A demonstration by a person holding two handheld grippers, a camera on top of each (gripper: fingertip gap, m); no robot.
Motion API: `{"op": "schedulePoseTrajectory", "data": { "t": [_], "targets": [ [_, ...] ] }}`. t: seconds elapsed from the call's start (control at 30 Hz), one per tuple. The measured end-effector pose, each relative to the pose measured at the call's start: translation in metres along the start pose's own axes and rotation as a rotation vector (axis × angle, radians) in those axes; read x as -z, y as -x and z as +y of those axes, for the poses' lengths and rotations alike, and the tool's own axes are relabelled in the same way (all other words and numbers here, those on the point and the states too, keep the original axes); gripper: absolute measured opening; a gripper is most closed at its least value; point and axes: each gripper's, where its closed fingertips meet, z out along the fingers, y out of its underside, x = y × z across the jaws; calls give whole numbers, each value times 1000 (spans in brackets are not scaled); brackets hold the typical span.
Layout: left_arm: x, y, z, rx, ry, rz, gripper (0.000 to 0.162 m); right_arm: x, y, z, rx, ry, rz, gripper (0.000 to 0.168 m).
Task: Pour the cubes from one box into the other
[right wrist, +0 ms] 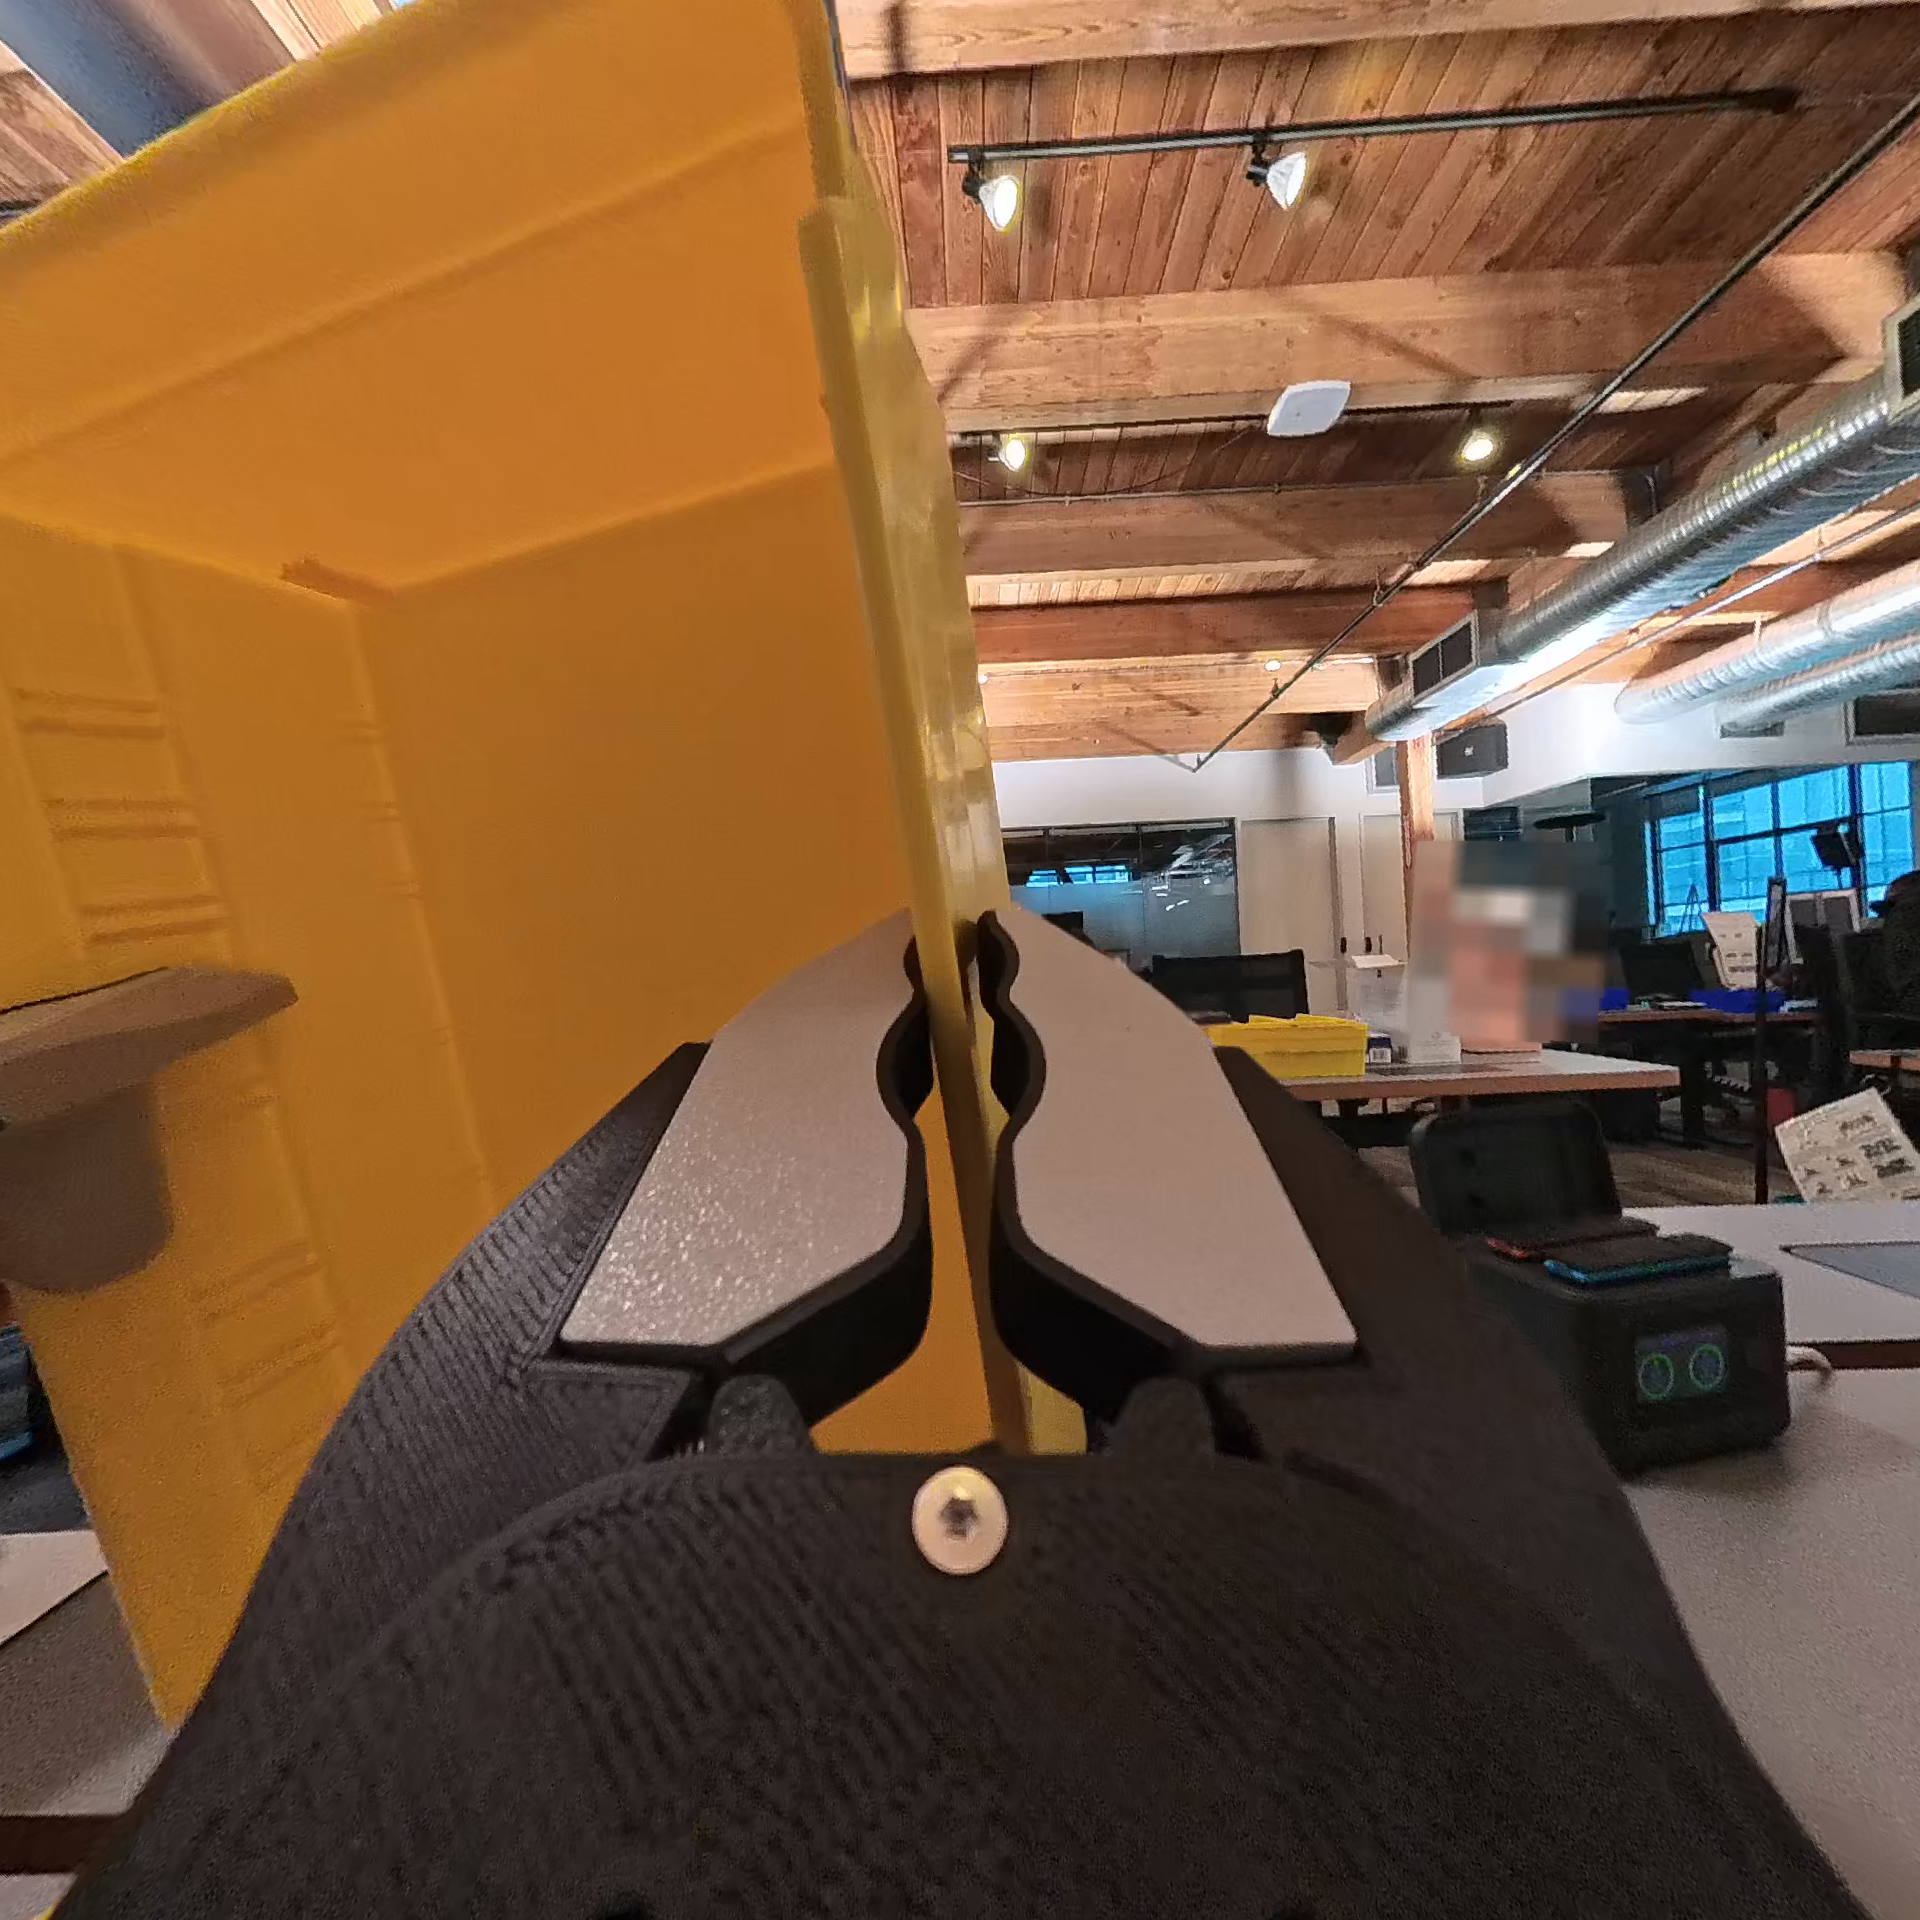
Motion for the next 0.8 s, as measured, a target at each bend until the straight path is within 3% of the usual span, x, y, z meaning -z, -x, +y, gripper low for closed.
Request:
{"op": "schedulePoseTrajectory", "data": {
  "t": [0.23,0.5,0.7,0.8],
  "targets": [
    [6,5,-4,5,18,-4,19,1,7,-1,24,31,2,6],
    [24,20,-11,0,200,0,17,9,33,-7,187,316,22,5],
    [72,61,-22,-7,449,-123,5,32,96,-17,289,592,29,7],
    [113,91,-29,-51,546,-192,5,42,144,-15,233,683,-6,7]
  ]
}}
